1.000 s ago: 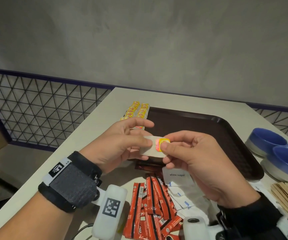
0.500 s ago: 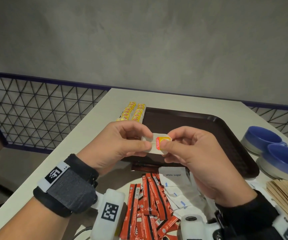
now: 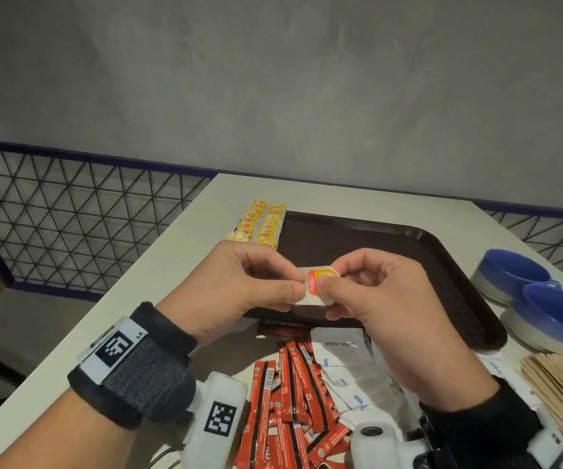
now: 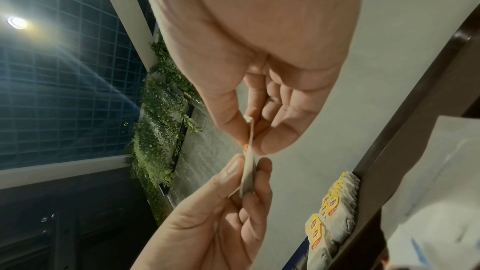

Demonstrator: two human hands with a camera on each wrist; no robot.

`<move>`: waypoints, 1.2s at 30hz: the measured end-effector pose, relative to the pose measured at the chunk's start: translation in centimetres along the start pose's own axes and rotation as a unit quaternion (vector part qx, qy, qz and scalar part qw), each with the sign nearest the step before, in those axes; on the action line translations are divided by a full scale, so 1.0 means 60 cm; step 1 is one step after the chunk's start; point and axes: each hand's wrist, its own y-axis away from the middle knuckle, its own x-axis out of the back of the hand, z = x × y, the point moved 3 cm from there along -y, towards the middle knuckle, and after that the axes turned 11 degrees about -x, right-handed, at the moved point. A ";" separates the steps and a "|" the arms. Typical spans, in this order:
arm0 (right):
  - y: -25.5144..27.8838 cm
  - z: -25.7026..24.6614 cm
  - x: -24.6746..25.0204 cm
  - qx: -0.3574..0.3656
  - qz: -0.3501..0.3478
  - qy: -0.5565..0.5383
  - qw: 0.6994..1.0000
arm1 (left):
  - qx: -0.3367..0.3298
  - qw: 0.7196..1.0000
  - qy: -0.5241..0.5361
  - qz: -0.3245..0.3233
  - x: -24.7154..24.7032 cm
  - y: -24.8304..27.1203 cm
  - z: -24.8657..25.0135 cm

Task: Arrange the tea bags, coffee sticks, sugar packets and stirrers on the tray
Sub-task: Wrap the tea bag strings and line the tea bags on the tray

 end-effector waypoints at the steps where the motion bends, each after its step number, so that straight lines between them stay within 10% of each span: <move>1: 0.000 -0.001 0.000 0.001 0.002 -0.002 1.000 | 0.003 1.000 0.001 -0.001 0.000 0.000 0.000; 36: 0.009 -0.013 -0.002 0.044 0.013 -0.018 0.999 | -0.015 0.999 0.012 -0.040 -0.008 0.006 0.010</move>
